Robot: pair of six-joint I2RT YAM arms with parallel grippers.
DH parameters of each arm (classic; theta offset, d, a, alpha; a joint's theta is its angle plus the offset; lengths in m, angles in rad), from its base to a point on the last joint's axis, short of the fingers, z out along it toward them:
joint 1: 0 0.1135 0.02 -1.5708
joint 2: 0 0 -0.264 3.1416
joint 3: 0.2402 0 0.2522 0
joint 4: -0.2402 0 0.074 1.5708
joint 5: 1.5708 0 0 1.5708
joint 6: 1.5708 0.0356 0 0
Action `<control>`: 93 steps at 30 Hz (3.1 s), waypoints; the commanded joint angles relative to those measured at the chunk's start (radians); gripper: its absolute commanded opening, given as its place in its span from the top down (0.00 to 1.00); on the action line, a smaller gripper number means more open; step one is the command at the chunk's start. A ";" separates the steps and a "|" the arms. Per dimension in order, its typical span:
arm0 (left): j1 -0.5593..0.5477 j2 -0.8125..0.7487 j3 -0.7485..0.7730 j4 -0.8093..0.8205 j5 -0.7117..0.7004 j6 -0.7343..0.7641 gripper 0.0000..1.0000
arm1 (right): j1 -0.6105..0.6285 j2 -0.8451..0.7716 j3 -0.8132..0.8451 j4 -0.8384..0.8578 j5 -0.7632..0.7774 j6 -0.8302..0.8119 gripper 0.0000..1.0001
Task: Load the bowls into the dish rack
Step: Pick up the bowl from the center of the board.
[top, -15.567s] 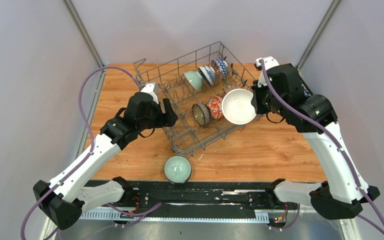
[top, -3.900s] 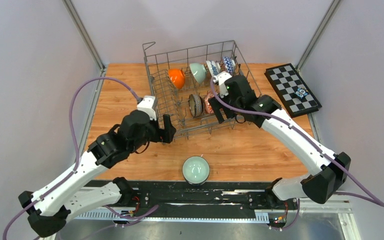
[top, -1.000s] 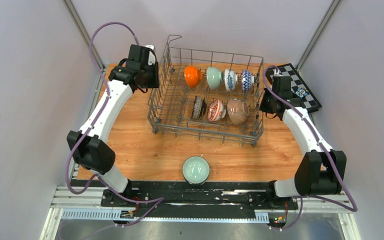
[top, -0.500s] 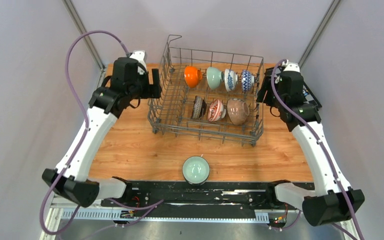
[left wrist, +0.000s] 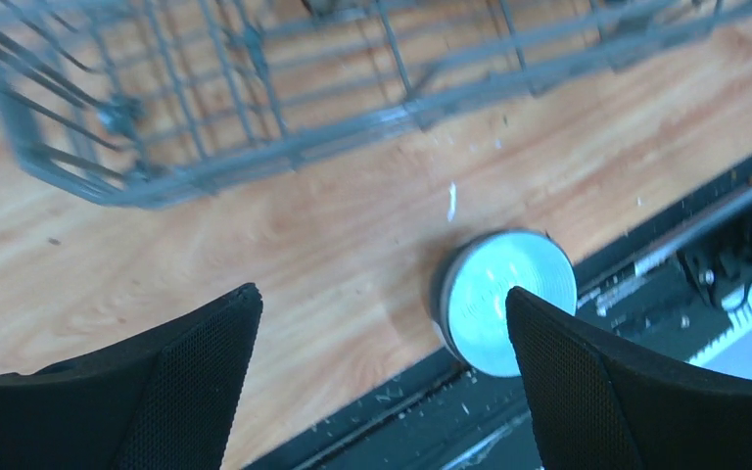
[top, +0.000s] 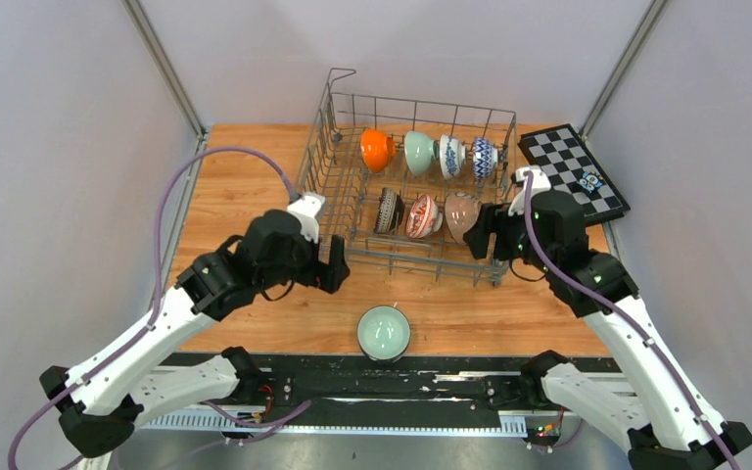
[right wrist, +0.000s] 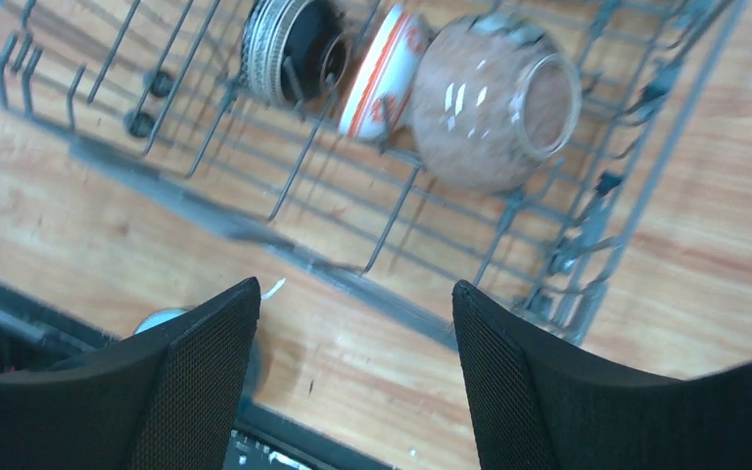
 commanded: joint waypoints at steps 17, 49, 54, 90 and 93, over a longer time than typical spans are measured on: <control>-0.360 0.218 -0.327 0.285 -0.119 -0.289 0.30 | 0.216 -0.183 -0.250 -0.095 -0.138 0.097 0.34; -0.360 0.285 -0.382 0.392 -0.082 -0.295 1.00 | 0.308 -0.138 -0.269 -0.064 -0.148 0.086 0.40; -0.359 0.240 -0.405 0.418 -0.071 -0.313 1.00 | 0.408 -0.109 -0.249 -0.054 -0.120 0.094 0.39; -0.359 0.066 -0.559 0.601 -0.048 -0.428 1.00 | 0.772 0.456 -0.107 0.072 0.237 0.282 0.53; -0.360 0.066 -0.561 0.606 -0.048 -0.429 1.00 | 0.778 0.472 -0.103 0.072 0.248 0.283 0.60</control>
